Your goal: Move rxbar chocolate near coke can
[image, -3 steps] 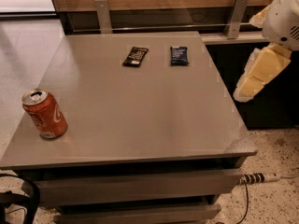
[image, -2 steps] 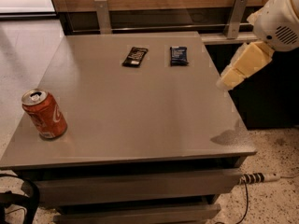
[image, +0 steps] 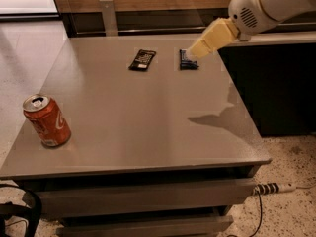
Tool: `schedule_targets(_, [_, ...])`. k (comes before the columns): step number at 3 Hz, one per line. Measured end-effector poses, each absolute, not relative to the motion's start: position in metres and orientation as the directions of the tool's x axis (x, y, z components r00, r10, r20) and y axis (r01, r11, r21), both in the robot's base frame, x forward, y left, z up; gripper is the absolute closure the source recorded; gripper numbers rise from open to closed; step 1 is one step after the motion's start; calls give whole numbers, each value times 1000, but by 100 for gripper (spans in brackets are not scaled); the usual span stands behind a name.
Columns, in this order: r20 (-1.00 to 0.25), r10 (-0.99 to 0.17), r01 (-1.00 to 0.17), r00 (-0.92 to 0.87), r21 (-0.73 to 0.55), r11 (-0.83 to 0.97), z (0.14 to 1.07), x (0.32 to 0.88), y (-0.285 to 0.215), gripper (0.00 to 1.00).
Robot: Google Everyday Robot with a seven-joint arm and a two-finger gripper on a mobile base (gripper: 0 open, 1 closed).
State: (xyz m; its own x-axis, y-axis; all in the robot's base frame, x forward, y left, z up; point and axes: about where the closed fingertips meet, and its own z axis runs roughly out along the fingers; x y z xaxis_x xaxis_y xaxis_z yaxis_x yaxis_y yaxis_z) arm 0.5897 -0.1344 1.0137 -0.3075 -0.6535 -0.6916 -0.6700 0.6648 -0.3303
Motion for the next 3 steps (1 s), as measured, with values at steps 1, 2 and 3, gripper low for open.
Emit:
schedule_targets(1, [-721, -598, -611, -351, -308, 730, 1013, 622, -96, 0])
schedule_targets(2, [-730, -574, -599, -371, -285, 748, 1015, 620, -98, 0])
schedule_targets(3, [-734, -564, -587, -378, -281, 759, 1012, 627, -94, 0])
